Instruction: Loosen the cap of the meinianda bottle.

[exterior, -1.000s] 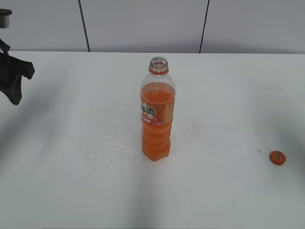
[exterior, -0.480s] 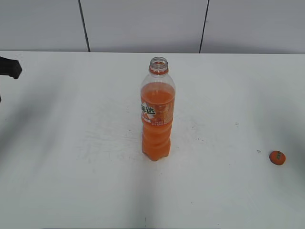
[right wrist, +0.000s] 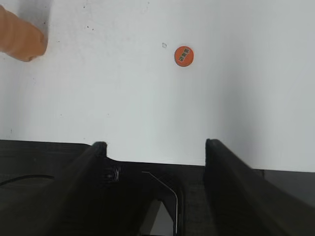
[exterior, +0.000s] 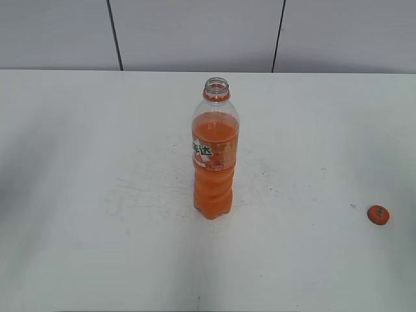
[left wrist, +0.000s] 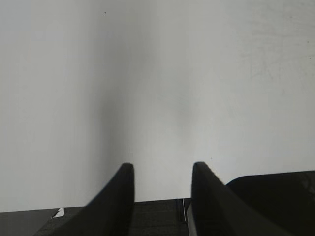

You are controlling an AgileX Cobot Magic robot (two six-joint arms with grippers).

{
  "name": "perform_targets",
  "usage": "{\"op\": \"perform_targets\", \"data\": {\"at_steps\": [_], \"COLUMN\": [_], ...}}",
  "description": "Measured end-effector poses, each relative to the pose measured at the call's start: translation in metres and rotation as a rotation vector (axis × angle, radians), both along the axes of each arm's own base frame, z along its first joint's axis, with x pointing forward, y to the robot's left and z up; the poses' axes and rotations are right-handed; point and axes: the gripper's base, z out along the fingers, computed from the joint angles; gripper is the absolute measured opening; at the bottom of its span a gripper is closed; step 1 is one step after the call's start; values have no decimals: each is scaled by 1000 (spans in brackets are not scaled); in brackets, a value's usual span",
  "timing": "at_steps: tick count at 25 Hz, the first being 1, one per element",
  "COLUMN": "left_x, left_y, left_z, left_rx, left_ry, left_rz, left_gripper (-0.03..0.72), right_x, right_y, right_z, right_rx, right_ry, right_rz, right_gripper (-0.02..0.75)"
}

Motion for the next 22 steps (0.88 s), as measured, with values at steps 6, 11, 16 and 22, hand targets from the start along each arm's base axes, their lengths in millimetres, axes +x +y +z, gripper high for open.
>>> {"op": "perform_targets", "data": {"at_steps": [6, 11, 16, 22], "left_x": [-70, -114, -144, -166], "left_y": [15, 23, 29, 33], "left_z": [5, -10, -30, -33], "left_rx": [-24, -41, -35, -41], "left_ry": [-166, -316, -478, -643], "left_rz": [-16, -39, -95, -119], "left_gripper": [245, 245, 245, 245], "right_x": [-42, -71, -100, -130], "right_y": [-7, -14, -18, -20], "right_z": [-22, -36, -45, -47], "right_rx": [-78, -153, -180, -198], "right_ry": [-65, -148, -275, -457], "right_rz": [-19, -43, -64, -87], "right_gripper": [463, 463, 463, 463]}}
